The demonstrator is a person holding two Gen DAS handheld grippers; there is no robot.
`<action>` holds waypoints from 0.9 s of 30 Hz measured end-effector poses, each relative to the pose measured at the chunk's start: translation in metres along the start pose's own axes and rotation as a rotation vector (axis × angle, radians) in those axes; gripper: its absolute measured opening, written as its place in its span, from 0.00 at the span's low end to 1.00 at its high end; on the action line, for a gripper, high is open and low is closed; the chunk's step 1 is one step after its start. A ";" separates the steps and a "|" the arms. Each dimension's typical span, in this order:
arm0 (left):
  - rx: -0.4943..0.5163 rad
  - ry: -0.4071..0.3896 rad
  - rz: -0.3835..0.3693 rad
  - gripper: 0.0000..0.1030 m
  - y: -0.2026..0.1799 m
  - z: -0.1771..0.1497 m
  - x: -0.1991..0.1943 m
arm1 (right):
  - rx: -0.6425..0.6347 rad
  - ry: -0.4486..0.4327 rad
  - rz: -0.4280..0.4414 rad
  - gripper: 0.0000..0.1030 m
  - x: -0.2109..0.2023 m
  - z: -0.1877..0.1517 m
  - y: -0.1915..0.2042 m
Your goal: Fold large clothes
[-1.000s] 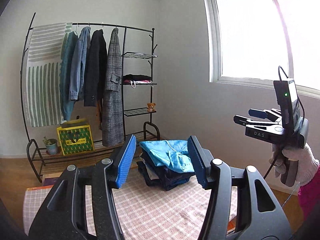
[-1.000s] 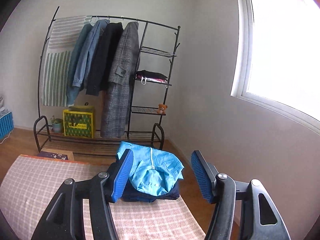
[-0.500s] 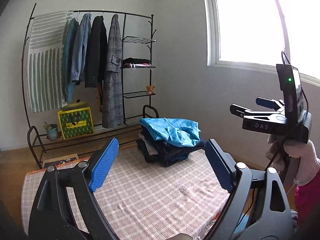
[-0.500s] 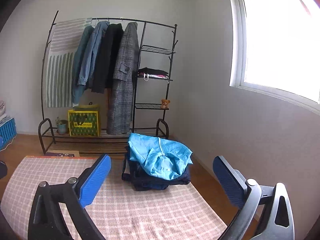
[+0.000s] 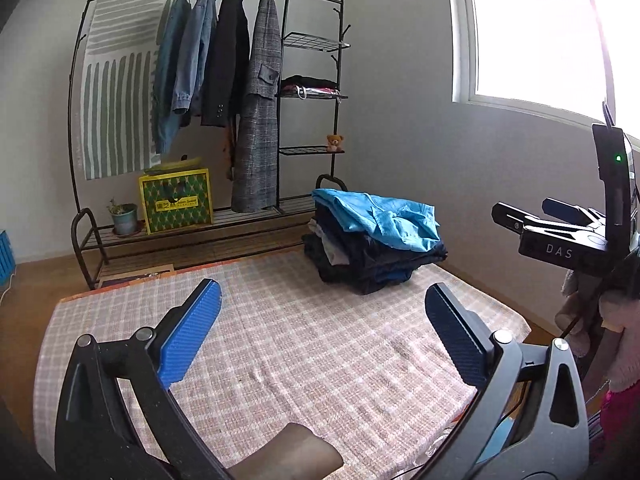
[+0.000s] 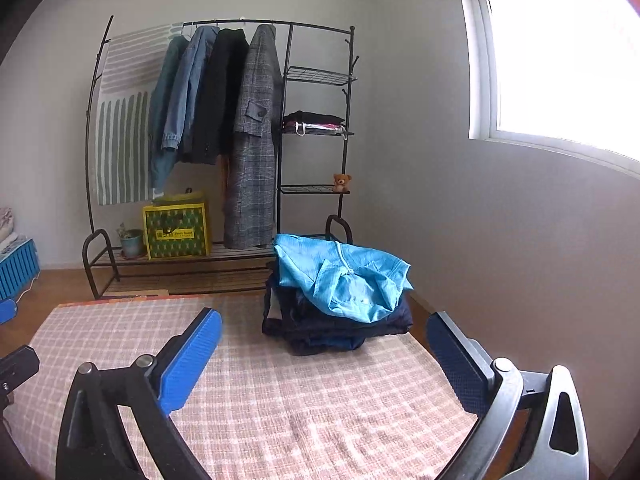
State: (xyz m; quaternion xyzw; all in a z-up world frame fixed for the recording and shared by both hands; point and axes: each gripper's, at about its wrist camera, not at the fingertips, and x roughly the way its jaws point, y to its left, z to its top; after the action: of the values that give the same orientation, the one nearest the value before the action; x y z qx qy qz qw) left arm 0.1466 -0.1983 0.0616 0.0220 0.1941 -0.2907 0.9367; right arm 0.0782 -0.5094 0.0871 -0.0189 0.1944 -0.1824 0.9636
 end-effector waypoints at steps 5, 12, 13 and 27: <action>0.002 0.044 0.028 1.00 0.005 -0.014 0.012 | -0.002 0.012 -0.007 1.00 0.012 -0.014 0.008; -0.012 0.045 0.049 1.00 0.011 -0.020 0.013 | -0.002 0.021 -0.010 1.00 0.020 -0.027 0.017; -0.013 0.043 0.052 1.00 0.012 -0.020 0.013 | -0.003 0.018 -0.013 1.00 0.020 -0.027 0.018; -0.013 0.040 0.054 1.00 0.014 -0.020 0.011 | 0.004 0.008 -0.017 1.00 0.021 -0.032 0.023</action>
State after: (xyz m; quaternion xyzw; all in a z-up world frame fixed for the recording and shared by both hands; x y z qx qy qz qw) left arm 0.1552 -0.1897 0.0384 0.0272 0.2141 -0.2635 0.9402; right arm 0.0919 -0.4939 0.0471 -0.0180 0.1975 -0.1909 0.9614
